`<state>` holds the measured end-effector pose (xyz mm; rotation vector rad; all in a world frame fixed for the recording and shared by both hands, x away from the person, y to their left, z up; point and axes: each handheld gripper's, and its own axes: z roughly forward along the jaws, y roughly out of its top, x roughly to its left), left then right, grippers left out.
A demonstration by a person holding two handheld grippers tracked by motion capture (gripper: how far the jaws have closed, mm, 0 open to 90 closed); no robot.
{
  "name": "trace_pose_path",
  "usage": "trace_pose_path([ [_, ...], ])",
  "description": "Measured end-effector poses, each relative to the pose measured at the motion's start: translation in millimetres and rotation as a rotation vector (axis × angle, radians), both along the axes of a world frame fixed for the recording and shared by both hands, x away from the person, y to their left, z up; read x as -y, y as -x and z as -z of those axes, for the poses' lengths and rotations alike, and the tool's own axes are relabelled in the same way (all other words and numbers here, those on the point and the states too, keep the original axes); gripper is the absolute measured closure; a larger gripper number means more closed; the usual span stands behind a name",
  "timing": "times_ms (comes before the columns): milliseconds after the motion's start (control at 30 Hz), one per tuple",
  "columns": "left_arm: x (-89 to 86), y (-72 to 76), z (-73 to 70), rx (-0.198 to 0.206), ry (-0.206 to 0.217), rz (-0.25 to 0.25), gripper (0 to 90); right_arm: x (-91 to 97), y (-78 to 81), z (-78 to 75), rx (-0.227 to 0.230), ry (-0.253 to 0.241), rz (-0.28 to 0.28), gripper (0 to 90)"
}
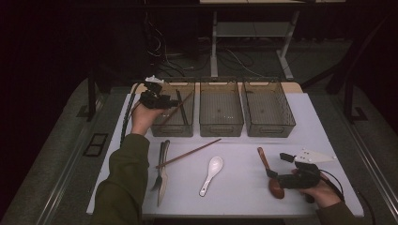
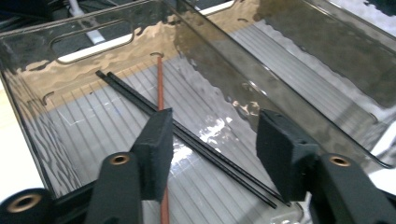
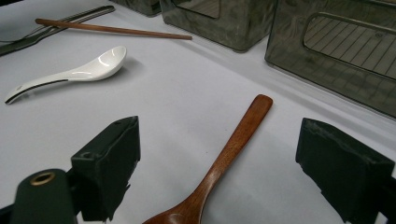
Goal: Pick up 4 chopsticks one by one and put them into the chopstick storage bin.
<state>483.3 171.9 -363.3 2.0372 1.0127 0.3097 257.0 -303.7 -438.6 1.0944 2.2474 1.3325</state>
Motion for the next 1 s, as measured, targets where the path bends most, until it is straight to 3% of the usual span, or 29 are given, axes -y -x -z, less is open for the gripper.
trace_pose_path([
  [433,5.9,33.4,-9.8,0.074,-0.045,0.105,27.6,0.0,0.2,-0.2,-0.002,-0.001,0.002,13.7],
  [1000,13.9,98.3,2.3,0.101,-0.01,0.256,20.9,-0.4,-0.4,0.3,-0.001,0.004,0.002,13.7],
])
